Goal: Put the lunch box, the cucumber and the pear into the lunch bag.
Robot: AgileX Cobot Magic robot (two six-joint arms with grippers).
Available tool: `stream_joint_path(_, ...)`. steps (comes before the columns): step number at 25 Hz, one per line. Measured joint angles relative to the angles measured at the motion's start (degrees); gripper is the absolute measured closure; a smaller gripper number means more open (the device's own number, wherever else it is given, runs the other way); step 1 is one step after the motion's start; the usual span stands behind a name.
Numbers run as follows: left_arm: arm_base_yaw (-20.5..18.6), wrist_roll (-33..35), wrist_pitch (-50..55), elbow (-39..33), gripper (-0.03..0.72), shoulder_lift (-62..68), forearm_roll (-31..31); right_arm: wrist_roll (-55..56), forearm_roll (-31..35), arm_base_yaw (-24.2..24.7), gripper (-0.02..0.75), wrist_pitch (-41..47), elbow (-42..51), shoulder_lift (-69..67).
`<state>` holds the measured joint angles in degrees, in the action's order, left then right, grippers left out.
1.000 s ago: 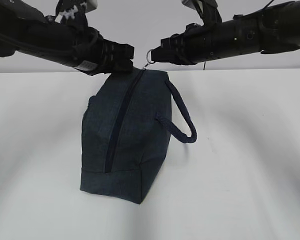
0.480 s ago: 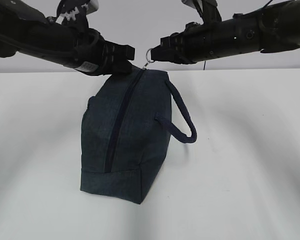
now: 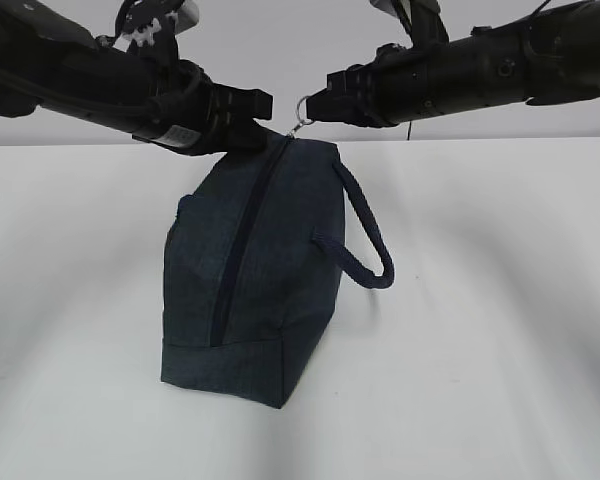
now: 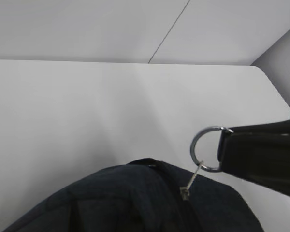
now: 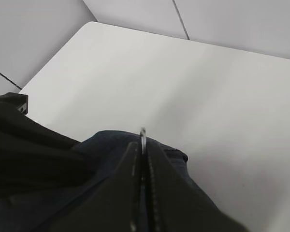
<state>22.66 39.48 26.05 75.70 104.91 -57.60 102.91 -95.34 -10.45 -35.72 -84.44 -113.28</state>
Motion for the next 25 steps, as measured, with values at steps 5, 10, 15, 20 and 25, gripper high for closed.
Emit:
stream_joint_path(5,0.0,0.4,1.9,0.3,0.667,0.0,-0.4,0.1,-1.1,1.7,0.738,-1.4,0.0,-0.1)
stream_joint_path(10,0.0,2.2,4.8,0.4,0.667,0.0,-0.5,0.2,-3.1,2.6,0.738,-1.9,0.0,-0.2)
stream_joint_path(15,0.0,4.7,7.6,0.4,0.667,0.0,-0.4,0.3,-3.3,2.9,0.738,-2.6,0.0,-1.4)
stream_joint_path(20,0.0,6.8,10.2,0.4,0.667,-1.0,0.4,0.3,-3.3,3.4,0.738,-2.7,0.0,-3.7)
stream_joint_path(25,0.0,8.0,11.5,0.4,0.667,-2.4,1.0,0.3,-3.3,4.3,0.738,-4.1,0.0,-3.8)
